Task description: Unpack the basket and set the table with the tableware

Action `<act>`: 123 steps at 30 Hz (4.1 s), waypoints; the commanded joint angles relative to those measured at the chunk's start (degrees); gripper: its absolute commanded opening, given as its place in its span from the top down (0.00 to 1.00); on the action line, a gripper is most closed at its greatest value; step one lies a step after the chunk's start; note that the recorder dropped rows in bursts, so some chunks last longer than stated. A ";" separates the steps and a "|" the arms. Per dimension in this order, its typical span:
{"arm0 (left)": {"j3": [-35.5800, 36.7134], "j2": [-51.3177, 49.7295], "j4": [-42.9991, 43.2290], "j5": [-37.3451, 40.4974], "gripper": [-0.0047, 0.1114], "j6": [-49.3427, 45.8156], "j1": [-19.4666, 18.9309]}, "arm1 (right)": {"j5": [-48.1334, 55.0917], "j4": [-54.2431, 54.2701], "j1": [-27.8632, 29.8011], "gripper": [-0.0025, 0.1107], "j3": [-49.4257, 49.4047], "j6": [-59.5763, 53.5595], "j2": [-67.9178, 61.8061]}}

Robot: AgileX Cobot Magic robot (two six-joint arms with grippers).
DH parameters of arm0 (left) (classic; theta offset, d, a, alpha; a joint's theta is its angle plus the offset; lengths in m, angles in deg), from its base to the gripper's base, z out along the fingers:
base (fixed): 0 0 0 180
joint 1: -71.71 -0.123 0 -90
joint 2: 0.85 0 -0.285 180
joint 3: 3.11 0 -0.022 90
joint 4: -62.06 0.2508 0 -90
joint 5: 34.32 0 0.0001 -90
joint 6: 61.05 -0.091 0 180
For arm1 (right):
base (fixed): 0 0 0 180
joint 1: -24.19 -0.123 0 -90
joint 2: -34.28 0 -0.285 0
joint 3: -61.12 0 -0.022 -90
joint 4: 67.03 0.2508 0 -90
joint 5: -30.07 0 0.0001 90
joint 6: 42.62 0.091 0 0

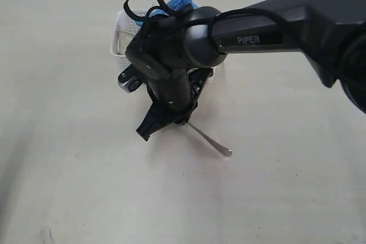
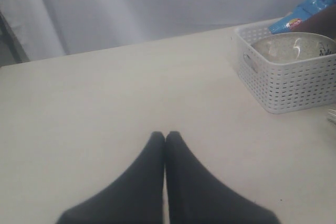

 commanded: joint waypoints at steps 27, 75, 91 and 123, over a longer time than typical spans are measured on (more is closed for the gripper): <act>0.10 0.24 -0.04 -0.60 0.96 -0.07 0.27 | 12.31 -55.11 -25.95 0.98 -0.67 18.83 -2.12; 0.10 0.24 0.20 -0.60 0.96 -0.07 0.27 | 5.88 -43.69 -25.84 0.62 -0.57 19.33 -3.15; 0.10 0.24 0.20 -0.60 0.96 -0.07 0.27 | -0.56 26.93 -4.78 0.79 7.33 -23.27 7.45; 0.10 0.24 0.20 -0.60 0.96 -0.07 0.27 | 1.78 15.14 -3.11 0.50 19.18 -40.26 -7.97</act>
